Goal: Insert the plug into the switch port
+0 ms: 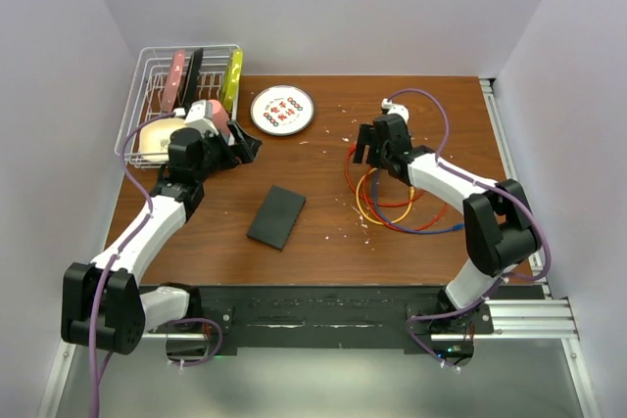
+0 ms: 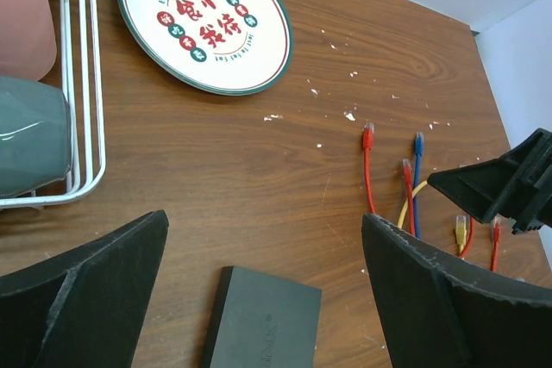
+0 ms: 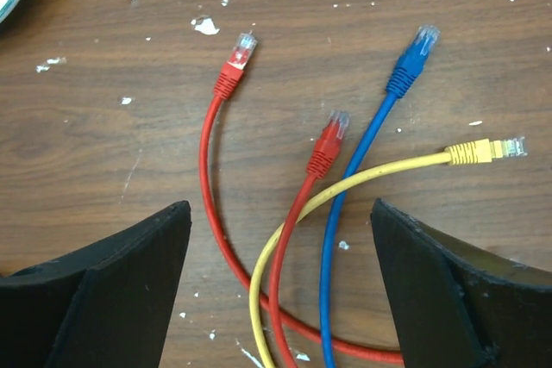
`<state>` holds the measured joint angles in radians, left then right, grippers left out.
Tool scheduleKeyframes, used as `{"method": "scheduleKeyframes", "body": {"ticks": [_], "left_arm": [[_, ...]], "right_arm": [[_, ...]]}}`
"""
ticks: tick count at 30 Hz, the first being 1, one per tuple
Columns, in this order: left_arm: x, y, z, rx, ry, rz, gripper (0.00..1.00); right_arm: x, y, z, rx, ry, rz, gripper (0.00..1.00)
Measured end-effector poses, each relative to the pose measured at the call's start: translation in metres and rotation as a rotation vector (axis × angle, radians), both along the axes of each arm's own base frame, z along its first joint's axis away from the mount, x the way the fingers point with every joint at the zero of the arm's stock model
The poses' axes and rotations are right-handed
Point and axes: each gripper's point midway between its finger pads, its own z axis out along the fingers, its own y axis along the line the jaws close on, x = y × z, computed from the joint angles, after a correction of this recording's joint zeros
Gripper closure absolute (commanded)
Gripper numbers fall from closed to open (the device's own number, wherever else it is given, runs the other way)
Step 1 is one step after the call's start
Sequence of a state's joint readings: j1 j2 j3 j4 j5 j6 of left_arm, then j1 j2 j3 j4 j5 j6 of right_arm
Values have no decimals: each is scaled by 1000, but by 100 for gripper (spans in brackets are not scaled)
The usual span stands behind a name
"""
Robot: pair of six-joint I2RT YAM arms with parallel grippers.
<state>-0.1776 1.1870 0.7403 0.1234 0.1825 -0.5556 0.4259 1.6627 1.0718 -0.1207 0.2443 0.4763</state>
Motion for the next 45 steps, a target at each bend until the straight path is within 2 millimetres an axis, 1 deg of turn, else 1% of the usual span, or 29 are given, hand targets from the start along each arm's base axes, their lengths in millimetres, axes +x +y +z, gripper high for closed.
{"method": "scheduleKeyframes", "body": {"ticks": [1, 2, 4, 5, 6, 7, 11, 12, 13, 14, 16, 18, 24, 27, 29, 31, 33, 36, 39, 41, 42, 45], "left_arm": [[0, 0, 0, 1, 3, 0, 0], [0, 0, -1, 1, 8, 1, 0], [2, -1, 0, 0, 12, -3, 0], [2, -2, 0, -1, 12, -7, 0], [3, -2, 0, -2, 13, -10, 0], [2, -3, -1, -4, 15, -14, 0], [2, -4, -3, -4, 24, -19, 0], [2, -4, -3, -5, 24, -20, 0], [2, -4, -3, -6, 24, -21, 0], [2, -4, -3, -6, 24, -21, 0], [2, -4, -3, -6, 24, -21, 0], [2, -4, -3, -6, 24, -21, 0], [2, -4, -3, -6, 25, -20, 0], [2, -4, -4, -5, 25, -20, 0], [2, -4, -4, -6, 25, -21, 0], [2, -6, -3, -8, 23, -29, 0], [1, -9, -1, -17, 16, -49, 0], [-1, -18, 6, -44, -18, -103, 1], [-6, -33, 13, -94, -63, -184, 3], [-11, -42, 18, -133, -91, -241, 4], [-14, -47, 20, -155, -108, -273, 6], [-23, -61, 26, -219, -140, -363, 9]], "right_arm": [[1, 0, -2, -2, 7, -1, 29], [1, 0, -5, -4, 16, -2, 33], [3, 1, -12, -11, 37, -2, 34], [3, 2, -17, -14, 53, -1, 40], [4, 3, -21, -16, 65, 1, 56], [3, 4, -27, -17, 81, 6, 60], [-4, 8, -48, -15, 149, 20, 60], [-6, 8, -52, -14, 160, 22, 66], [-6, 8, -54, -13, 166, 23, 68], [-7, 9, -56, -11, 172, 25, 76], [-8, 11, -56, 1, 178, 31, 96], [-8, 13, -56, 10, 179, 32, 100], [-10, 17, -57, 32, 184, 42, 100], [-13, 18, -54, 42, 182, 53, 100], [-16, 21, -46, 56, 172, 76, 100], [-19, 25, -33, 70, 147, 112, 100], [-24, 35, -11, 104, 102, 180, 100], [-30, 60, 35, 187, -18, 332, 100], [-45, 83, 67, 257, -116, 486, 100], [-60, 97, 81, 293, -168, 595, 100], [-67, 103, 85, 307, -184, 644, 100], [-86, 119, 90, 342, -203, 767, 100]]}}
